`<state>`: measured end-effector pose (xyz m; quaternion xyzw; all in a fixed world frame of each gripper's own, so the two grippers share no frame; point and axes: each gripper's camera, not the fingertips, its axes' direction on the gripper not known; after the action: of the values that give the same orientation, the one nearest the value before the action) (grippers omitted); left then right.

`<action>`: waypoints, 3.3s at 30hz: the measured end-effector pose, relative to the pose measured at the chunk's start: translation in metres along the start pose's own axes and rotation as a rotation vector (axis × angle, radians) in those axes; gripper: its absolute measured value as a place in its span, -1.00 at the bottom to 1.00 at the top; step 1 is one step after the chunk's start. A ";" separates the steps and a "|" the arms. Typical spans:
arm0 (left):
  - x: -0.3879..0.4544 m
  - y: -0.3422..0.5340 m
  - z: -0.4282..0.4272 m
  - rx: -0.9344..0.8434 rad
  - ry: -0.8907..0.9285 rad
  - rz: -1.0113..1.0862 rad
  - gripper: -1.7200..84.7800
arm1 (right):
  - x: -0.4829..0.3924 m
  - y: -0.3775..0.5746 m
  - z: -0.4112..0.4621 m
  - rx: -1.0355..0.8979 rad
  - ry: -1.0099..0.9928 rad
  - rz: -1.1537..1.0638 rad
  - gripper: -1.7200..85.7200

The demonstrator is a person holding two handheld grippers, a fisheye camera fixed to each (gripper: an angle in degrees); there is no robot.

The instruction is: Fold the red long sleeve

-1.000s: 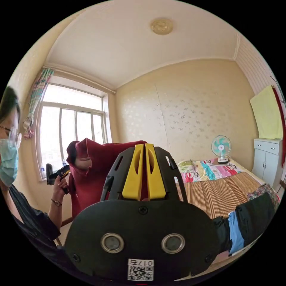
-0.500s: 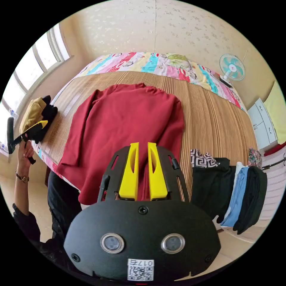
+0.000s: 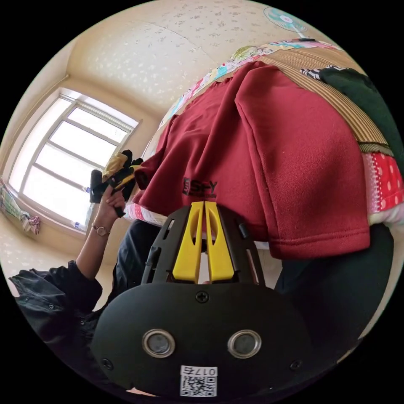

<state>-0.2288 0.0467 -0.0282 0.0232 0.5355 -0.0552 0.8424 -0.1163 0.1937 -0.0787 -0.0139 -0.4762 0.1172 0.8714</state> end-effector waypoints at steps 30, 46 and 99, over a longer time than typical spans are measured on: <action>-0.008 0.056 -0.093 -0.162 -0.249 0.216 -0.70 | 0.086 -0.082 -0.254 0.324 0.965 0.239 -0.92; -0.034 0.089 -0.039 -0.506 -0.345 0.218 -0.85 | -0.025 -0.054 0.029 -0.147 0.473 -0.107 -0.91; -0.055 0.112 -0.038 -0.287 -0.431 0.075 -0.90 | -0.269 -0.022 -0.060 0.030 0.508 0.089 -0.85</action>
<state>-0.2727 0.1652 0.0030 -0.0889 0.3447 0.0488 0.9332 -0.2019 0.1192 -0.3307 -0.0509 -0.2390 0.1552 0.9572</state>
